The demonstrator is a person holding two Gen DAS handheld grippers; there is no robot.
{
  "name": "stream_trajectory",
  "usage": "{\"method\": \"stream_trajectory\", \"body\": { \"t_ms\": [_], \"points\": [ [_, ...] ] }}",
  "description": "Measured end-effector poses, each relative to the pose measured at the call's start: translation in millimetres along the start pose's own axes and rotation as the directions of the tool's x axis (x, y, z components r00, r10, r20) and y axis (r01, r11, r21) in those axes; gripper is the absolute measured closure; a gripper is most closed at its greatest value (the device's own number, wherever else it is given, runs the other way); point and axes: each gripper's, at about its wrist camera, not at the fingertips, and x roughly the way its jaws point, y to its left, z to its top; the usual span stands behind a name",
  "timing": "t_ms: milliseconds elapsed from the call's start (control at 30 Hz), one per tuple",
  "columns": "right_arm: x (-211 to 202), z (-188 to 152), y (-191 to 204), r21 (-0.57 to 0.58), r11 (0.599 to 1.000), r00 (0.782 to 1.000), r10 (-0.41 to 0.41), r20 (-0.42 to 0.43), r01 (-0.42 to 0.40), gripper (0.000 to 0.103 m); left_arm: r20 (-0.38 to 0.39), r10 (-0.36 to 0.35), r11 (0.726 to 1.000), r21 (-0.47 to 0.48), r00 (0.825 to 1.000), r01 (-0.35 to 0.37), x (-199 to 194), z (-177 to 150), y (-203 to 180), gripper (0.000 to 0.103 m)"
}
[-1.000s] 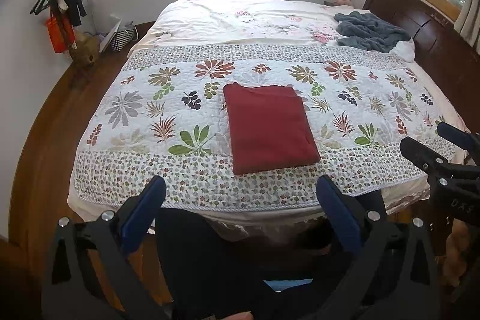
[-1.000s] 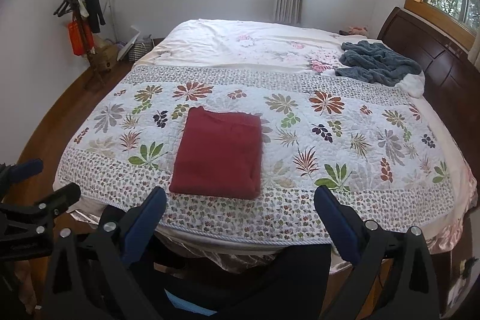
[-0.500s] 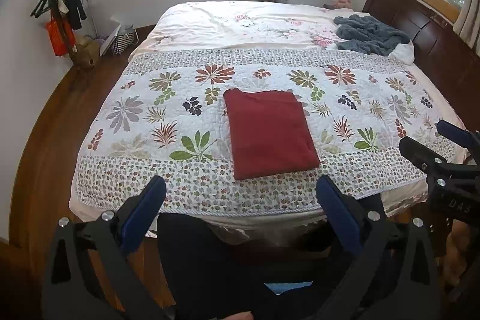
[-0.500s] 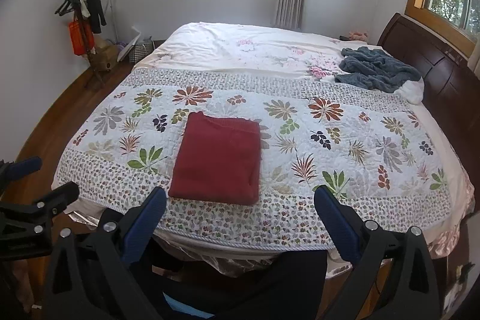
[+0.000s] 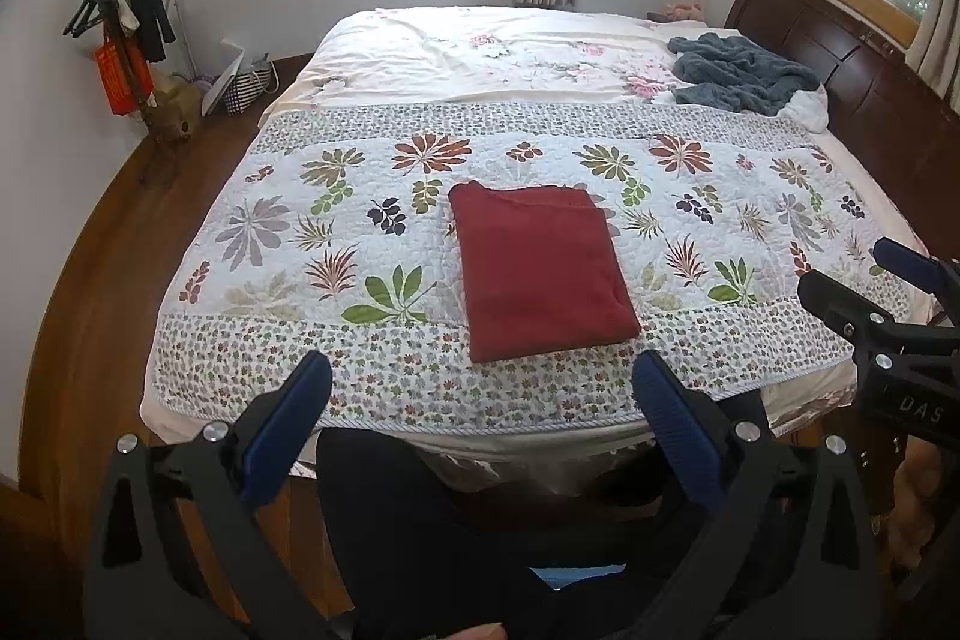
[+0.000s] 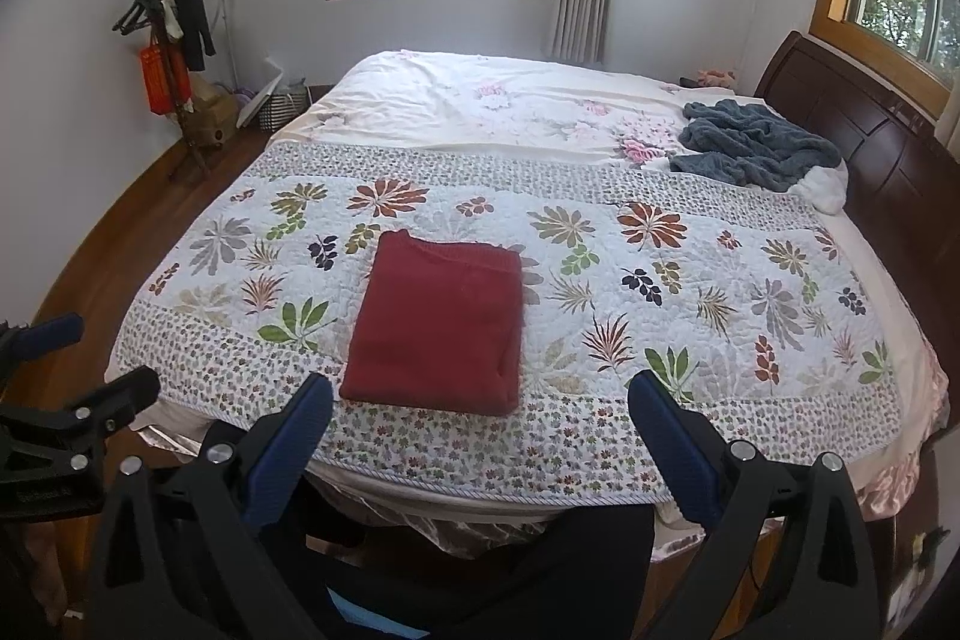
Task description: Fold small clothes
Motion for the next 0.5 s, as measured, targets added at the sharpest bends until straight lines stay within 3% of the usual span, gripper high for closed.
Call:
{"method": "stream_trajectory", "body": {
  "t_ms": [500],
  "points": [
    [8.0, -1.5, -1.1, 0.01, 1.0, 1.0, -0.001, -0.008, 0.001, 0.004, -0.015, -0.009, 1.0, 0.003, 1.0, 0.009, 7.7, -1.5, -3.3, 0.004]
  ]
}}
